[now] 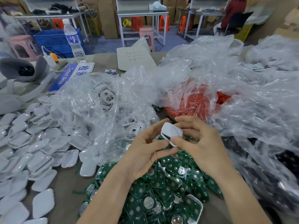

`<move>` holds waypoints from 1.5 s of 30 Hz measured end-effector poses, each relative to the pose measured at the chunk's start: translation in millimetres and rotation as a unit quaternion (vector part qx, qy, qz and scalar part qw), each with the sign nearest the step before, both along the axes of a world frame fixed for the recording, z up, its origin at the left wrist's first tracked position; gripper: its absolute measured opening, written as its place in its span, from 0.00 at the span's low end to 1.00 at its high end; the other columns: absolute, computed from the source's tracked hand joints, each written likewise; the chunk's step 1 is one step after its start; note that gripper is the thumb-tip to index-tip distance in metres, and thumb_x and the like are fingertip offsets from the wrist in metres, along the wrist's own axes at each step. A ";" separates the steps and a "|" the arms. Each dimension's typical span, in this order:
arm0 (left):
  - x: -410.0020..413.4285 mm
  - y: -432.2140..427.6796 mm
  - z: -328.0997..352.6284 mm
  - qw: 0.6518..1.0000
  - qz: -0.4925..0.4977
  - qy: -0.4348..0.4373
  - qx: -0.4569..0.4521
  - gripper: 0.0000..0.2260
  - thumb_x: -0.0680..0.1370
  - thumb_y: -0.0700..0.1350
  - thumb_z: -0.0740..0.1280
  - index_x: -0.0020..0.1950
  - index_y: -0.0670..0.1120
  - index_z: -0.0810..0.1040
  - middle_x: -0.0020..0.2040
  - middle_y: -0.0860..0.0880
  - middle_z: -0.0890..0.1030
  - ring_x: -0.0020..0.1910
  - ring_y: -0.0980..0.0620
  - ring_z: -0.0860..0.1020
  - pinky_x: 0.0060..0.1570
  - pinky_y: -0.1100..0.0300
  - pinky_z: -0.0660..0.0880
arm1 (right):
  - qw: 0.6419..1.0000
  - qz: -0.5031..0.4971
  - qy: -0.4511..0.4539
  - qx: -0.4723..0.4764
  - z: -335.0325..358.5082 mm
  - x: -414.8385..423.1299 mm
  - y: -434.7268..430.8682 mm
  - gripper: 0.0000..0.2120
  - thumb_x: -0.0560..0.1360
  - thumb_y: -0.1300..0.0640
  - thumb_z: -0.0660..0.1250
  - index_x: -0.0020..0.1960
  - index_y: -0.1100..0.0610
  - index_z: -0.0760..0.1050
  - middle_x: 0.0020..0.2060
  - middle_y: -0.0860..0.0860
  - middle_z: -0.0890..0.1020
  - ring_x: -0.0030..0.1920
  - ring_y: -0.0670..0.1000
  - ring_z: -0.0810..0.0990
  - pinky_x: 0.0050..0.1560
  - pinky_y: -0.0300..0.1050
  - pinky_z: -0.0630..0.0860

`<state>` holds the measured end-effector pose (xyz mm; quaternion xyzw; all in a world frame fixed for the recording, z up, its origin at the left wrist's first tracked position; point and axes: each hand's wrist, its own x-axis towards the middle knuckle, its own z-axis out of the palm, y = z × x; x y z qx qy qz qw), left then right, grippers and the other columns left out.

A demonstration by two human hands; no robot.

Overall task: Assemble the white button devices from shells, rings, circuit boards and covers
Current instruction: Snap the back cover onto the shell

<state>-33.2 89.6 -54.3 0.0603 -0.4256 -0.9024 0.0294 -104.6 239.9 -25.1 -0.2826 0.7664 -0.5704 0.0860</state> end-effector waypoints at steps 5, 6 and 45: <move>-0.9 0.6 -3.2 0.998 -0.002 0.023 -0.063 0.21 0.71 0.30 0.71 0.62 0.42 0.79 0.60 0.42 0.81 0.57 0.44 0.82 0.50 0.57 0.80 | 0.997 0.020 0.055 0.049 5.6 -1.7 6.1 0.19 0.66 0.55 0.77 0.55 0.44 0.80 0.49 0.37 0.81 0.51 0.34 0.79 0.48 0.25 0.72; -1.0 0.7 -3.9 0.995 0.001 0.024 -0.092 0.21 0.70 0.32 0.72 0.61 0.44 0.80 0.60 0.42 0.82 0.57 0.45 0.82 0.52 0.57 0.80 | 0.994 0.019 0.078 0.074 5.7 -1.9 6.9 0.19 0.66 0.54 0.76 0.56 0.44 0.80 0.50 0.37 0.80 0.52 0.35 0.78 0.51 0.25 0.70; -1.6 0.1 -10.3 0.964 0.053 0.002 -0.261 0.14 0.77 0.35 0.69 0.56 0.52 0.79 0.53 0.47 0.85 0.53 0.46 0.83 0.52 0.57 0.80 | 0.980 0.020 -0.180 -0.077 -18.1 -19.7 1.1 0.07 0.71 0.64 0.72 0.47 0.57 0.84 0.43 0.52 0.86 0.45 0.51 0.85 0.42 0.41 0.81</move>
